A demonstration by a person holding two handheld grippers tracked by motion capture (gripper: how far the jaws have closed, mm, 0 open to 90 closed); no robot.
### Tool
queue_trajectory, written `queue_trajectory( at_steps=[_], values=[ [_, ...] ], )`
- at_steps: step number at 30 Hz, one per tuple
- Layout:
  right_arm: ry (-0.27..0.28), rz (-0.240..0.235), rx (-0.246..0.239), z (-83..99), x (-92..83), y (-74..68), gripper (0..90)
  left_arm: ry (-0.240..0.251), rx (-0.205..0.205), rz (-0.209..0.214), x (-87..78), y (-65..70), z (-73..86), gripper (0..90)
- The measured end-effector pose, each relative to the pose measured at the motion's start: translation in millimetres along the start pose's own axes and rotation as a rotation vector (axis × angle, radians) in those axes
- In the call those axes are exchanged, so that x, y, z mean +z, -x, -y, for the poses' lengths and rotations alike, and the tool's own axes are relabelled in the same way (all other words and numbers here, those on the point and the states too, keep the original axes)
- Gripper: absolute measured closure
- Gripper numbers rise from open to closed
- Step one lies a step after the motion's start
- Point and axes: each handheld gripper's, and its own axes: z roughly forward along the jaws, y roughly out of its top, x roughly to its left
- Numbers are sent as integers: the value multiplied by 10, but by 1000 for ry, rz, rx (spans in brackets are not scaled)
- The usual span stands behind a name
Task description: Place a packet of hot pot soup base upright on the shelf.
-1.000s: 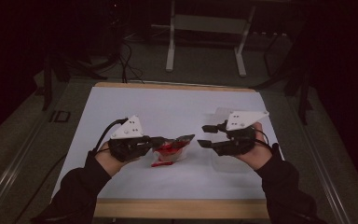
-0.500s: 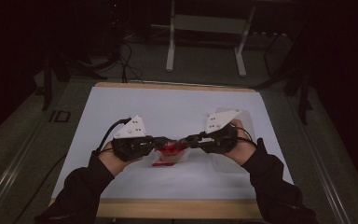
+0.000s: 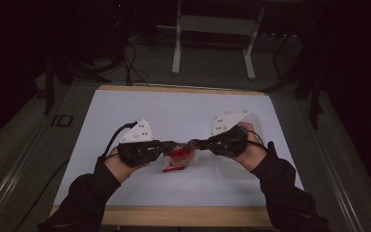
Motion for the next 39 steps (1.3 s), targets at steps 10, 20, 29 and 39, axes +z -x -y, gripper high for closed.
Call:
queue_trajectory(
  at_steps=[10,20,29,39],
  values=[
    [1,33,16,-123,-168,-2,900,72,-36,9,-75,-21,-35,575],
    [-14,132,75,-184,-484,135,900,127,-79,-48,-246,-69,63,158],
    [9,195,114,-131,-787,286,900,138,-122,-67,-218,-82,332,15],
    [1,316,119,167,-1167,569,900,98,-190,-70,-171,-113,720,14]
  ],
)
